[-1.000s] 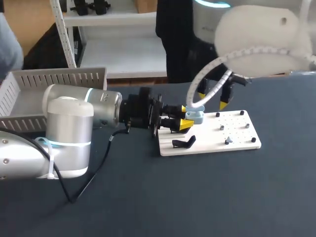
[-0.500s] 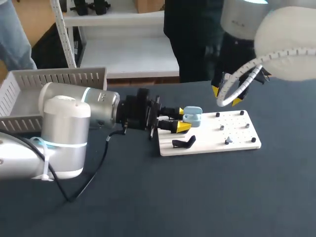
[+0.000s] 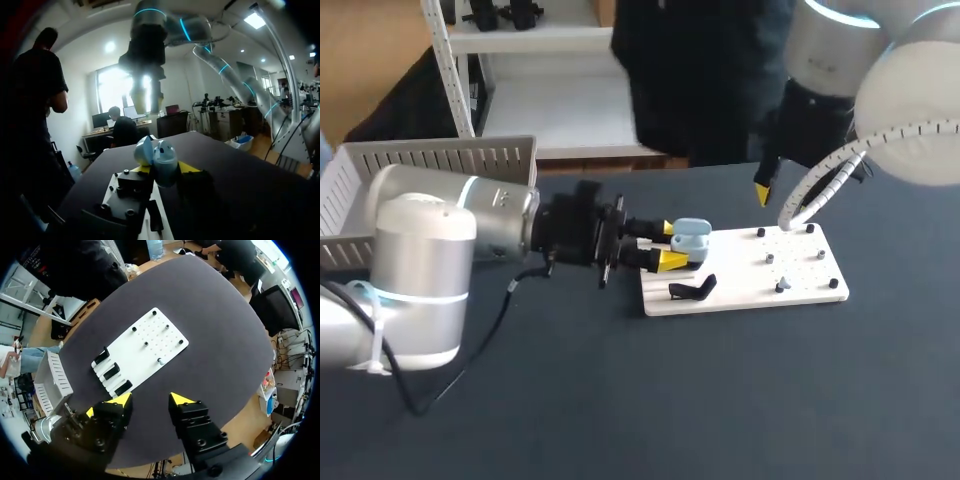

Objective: Pick up each earbud case from the left stands, insert the matching earbuds, close the lid, and place the case in the box.

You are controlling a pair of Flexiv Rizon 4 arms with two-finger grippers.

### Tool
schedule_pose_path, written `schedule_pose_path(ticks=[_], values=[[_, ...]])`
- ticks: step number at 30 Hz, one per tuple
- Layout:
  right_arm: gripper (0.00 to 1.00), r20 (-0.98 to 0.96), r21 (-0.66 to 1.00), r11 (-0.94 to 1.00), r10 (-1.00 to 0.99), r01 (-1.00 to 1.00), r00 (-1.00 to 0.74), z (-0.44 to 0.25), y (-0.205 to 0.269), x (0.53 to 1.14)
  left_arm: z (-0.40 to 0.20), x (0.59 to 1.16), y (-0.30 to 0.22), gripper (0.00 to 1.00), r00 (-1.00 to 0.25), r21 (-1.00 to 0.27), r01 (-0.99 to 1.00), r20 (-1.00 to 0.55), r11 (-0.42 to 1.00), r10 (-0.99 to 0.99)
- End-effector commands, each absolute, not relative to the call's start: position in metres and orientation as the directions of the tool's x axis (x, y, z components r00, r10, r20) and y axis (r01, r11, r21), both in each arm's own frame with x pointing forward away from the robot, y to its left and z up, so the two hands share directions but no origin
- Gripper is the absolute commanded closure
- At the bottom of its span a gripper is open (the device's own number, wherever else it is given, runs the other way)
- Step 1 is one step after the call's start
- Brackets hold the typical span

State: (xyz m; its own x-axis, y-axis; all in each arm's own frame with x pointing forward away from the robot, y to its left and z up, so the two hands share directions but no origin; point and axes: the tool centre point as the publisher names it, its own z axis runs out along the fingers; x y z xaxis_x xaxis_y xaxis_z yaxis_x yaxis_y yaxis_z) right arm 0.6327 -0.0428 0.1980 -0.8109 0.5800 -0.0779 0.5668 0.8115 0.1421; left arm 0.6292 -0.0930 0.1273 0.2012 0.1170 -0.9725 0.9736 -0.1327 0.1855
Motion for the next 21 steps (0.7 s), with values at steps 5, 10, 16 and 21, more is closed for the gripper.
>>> schedule_pose_path(ticks=[5, 10, 16, 21], values=[[0.54, -0.091, 0.127, 0.814, 0.579, 0.567, -0.811, 0.191, -0.042, 0.634, 0.128, 0.615, -0.084, 1.00, 0.223, 0.213, 0.972, -0.970, -0.099, 0.101], [0.55, -0.097, 0.122, 0.818, 0.573, 0.562, -0.814, 0.190, -0.041, 0.633, 0.126, 0.615, -0.080, 1.00, 0.231, 0.225, 0.971, -0.970, -0.083, 0.077], [0.55, -0.105, 0.122, 0.823, 0.566, 0.554, -0.817, 0.191, -0.039, 0.630, 0.124, 0.618, -0.073, 1.00, 0.230, 0.226, 0.973, -0.970, -0.054, 0.083], [0.55, -0.105, 0.135, 0.829, 0.556, 0.542, -0.825, 0.186, -0.040, 0.627, 0.122, 0.622, -0.069, 1.00, 0.210, 0.207, 0.977, -0.973, -0.040, 0.091]])
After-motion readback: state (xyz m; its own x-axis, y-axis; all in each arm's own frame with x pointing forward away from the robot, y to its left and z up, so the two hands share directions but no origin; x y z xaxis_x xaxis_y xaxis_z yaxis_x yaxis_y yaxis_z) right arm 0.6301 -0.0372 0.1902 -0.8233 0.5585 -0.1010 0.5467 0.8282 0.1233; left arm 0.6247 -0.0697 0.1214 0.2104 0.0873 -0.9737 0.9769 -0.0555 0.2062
